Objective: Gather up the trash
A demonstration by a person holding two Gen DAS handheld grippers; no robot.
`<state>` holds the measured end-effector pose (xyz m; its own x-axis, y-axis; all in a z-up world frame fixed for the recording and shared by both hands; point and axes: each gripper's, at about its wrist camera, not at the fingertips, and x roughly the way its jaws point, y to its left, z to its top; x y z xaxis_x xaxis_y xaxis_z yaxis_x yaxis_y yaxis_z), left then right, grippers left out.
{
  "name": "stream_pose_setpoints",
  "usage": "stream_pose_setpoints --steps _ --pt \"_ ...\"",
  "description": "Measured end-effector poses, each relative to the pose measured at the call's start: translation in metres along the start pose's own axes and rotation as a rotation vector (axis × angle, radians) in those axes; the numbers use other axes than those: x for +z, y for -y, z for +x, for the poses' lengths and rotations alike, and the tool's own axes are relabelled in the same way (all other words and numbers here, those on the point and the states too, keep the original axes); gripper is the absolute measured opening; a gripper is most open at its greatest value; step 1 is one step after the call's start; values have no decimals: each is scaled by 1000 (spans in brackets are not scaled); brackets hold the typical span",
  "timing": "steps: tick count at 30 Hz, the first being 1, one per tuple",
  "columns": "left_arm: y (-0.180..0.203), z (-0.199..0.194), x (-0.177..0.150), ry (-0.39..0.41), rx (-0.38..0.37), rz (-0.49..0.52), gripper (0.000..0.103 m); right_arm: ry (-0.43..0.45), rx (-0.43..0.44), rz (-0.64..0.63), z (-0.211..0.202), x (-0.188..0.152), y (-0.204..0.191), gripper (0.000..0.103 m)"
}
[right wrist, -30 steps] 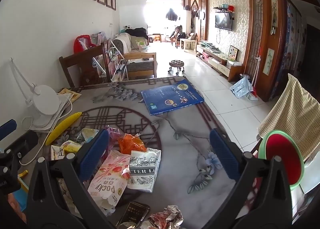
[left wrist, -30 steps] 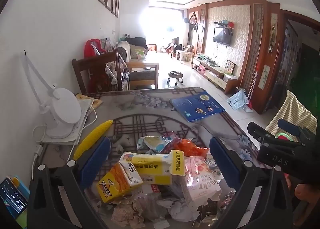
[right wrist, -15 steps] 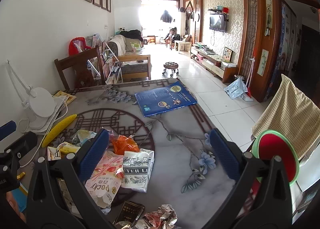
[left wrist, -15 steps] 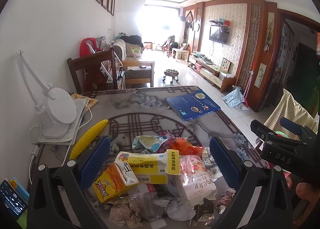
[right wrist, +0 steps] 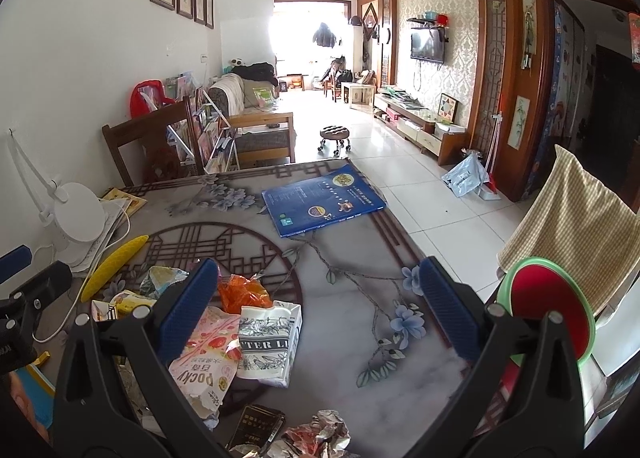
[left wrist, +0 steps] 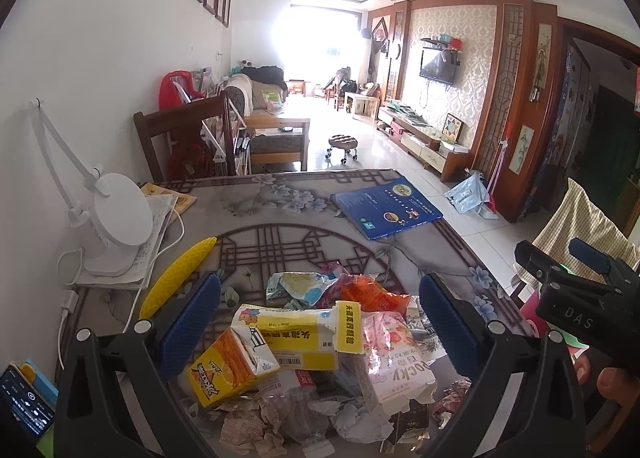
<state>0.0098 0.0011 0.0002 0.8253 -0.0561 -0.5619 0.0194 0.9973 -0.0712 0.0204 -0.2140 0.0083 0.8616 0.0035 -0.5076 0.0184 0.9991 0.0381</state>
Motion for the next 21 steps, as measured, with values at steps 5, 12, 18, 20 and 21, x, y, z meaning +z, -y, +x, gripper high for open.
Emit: stream_pose_setpoints --steps 5,12,18,20,21 --pt "-1 2 -3 -9 -1 -4 95 -2 1 -5 1 -1 -1 99" --pt "-5 5 -6 -20 -1 -14 95 -10 0 -10 4 -1 -5 99" --pt "-8 7 -6 -33 -4 -23 95 -8 -2 -8 4 -2 -5 99" --pt "-9 8 -6 -32 -3 -24 95 -8 -4 -6 6 -3 -5 99" --pt "-8 7 -6 -32 -3 -24 95 -9 -3 -6 6 -3 -6 99"
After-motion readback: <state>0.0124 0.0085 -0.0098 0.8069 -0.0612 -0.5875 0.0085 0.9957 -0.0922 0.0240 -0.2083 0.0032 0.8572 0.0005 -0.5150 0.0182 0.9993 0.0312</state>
